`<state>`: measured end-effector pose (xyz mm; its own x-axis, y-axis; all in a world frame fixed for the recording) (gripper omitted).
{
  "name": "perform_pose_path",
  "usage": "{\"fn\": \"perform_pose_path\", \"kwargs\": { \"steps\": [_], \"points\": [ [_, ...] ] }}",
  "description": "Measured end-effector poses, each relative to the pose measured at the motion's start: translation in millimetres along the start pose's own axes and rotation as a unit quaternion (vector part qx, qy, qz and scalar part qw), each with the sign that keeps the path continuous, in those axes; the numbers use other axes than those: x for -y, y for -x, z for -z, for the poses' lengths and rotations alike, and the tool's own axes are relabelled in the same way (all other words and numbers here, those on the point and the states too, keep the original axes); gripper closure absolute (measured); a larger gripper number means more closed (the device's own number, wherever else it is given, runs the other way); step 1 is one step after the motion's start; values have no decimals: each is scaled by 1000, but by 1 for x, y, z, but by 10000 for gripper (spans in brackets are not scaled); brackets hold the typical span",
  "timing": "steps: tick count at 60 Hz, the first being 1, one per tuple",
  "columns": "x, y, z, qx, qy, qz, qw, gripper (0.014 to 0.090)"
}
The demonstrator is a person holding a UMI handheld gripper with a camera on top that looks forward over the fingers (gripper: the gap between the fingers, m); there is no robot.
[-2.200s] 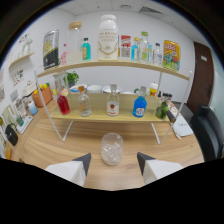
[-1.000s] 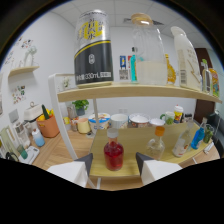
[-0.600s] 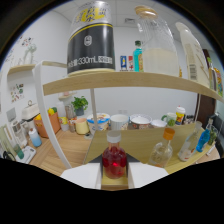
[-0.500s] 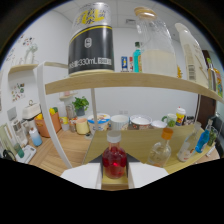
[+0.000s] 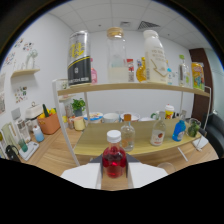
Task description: Make me a cup of Vodka Sunrise.
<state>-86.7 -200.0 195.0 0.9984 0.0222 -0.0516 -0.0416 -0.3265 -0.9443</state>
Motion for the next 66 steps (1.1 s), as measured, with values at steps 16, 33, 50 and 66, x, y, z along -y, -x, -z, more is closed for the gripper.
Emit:
{"fn": "perform_pose_path", "kwargs": {
  "steps": [16, 33, 50, 66],
  "points": [
    [-15, -28, 11, 71, 12, -317, 946, 703],
    [1, -40, 12, 164, -2, -614, 772, 706],
    [22, -59, 16, 224, -21, -807, 546, 706],
    [23, -70, 17, 238, -31, -851, 468, 705]
  ]
}}
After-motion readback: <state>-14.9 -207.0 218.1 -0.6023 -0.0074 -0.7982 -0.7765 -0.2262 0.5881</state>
